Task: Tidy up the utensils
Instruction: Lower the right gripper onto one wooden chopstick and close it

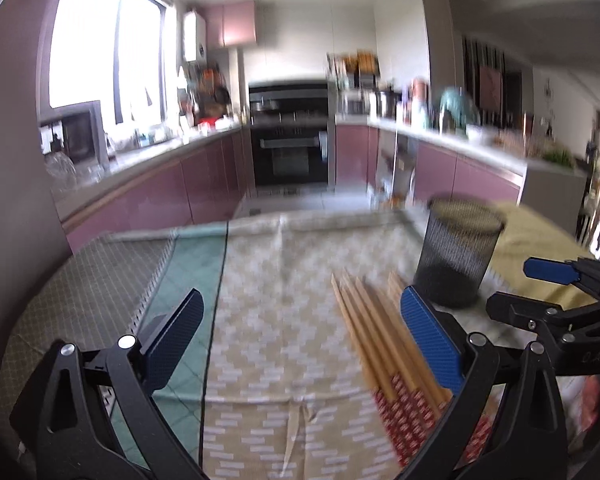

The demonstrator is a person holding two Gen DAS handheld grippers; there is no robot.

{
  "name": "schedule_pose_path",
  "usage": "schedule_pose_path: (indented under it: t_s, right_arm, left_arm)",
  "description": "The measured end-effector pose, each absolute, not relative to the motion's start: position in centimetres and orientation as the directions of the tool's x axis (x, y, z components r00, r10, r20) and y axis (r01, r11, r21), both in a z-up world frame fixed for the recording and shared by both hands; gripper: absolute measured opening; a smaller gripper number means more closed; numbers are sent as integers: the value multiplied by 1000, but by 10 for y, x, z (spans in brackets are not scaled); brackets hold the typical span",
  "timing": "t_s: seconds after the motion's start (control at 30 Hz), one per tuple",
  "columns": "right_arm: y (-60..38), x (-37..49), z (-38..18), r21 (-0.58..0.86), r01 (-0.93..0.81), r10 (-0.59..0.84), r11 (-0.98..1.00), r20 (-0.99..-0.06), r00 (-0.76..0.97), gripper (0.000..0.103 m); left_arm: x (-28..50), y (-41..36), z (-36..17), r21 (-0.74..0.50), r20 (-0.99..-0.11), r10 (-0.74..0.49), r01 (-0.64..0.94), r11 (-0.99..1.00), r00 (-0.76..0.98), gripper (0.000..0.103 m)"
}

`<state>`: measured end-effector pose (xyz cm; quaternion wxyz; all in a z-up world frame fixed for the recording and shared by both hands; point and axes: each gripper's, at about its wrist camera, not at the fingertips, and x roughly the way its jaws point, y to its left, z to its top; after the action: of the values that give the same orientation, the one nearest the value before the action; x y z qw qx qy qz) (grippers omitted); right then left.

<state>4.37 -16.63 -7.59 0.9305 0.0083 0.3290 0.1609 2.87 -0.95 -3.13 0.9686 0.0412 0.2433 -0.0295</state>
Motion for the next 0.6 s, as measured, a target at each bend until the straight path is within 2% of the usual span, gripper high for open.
schedule_pose_path:
  t_s: [0.13, 0.23, 0.33, 0.53, 0.6]
  right_arm:
    - [-162, 57, -96, 136, -296, 306, 946, -678, 668, 57]
    - [-155, 64, -105, 123, -296, 293, 947, -707, 644, 49]
    - [-150, 70, -110, 120, -304, 292, 945, -730, 618, 43]
    - [-141, 71, -112, 96, -325, 283, 941, -751, 597, 41]
    - [-141, 70, -111, 93, -329, 282, 940, -755, 591, 40]
  left_arm:
    - [45, -10, -51, 61, -566, -61, 116, 991, 822, 90]
    - [57, -11, -61, 45, -625, -92, 153, 987, 775, 86]
    - [68, -13, -72, 34, -670, -114, 183, 983, 733, 78]
    - [86, -21, -89, 25, -747, -121, 209, 978, 654, 64]
    - [89, -19, -91, -3, -758, -143, 216, 976, 636, 62]
